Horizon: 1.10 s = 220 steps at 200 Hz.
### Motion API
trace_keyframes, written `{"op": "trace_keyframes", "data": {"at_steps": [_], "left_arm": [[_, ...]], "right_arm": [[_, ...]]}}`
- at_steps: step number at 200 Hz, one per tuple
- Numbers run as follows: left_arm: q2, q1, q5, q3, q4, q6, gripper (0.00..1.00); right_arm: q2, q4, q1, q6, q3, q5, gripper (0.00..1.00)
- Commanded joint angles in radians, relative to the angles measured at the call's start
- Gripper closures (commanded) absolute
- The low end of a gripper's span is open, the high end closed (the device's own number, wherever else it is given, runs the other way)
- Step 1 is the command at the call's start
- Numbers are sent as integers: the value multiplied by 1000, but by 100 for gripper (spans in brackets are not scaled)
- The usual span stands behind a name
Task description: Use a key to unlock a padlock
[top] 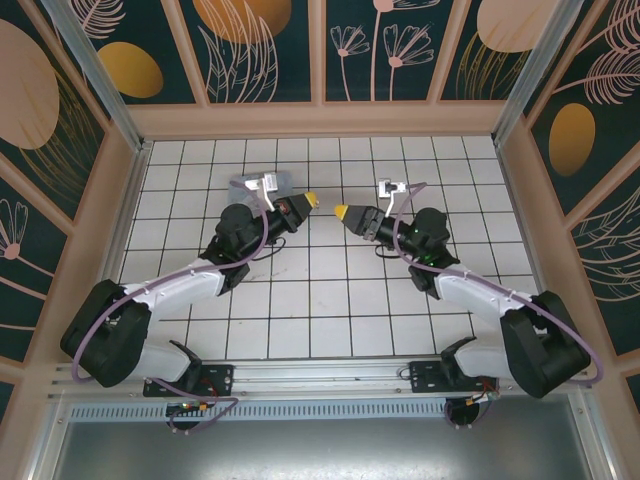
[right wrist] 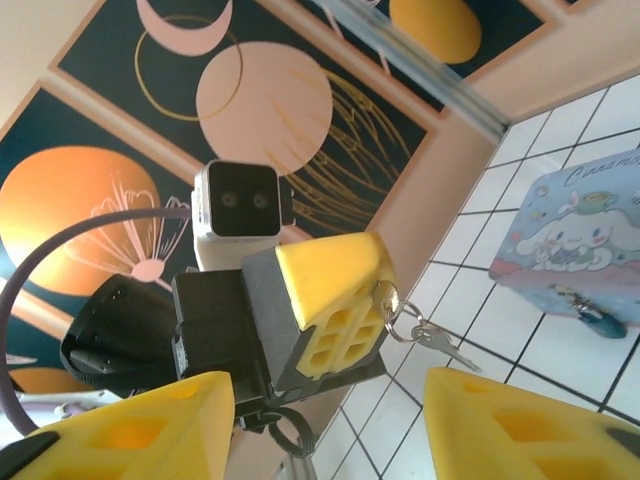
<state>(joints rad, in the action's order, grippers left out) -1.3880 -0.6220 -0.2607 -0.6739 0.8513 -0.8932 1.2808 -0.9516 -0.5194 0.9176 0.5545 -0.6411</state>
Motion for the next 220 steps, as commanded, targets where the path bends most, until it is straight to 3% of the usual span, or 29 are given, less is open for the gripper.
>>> {"op": "trace_keyframes", "data": {"at_steps": [1, 220], "left_arm": [[32, -2, -24, 18, 118, -12, 100], [-15, -1, -65, 54, 206, -86, 100]], "right_arm": [[38, -127, -21, 13, 23, -35, 49], [202, -244, -59, 64, 105, -11, 61]]}}
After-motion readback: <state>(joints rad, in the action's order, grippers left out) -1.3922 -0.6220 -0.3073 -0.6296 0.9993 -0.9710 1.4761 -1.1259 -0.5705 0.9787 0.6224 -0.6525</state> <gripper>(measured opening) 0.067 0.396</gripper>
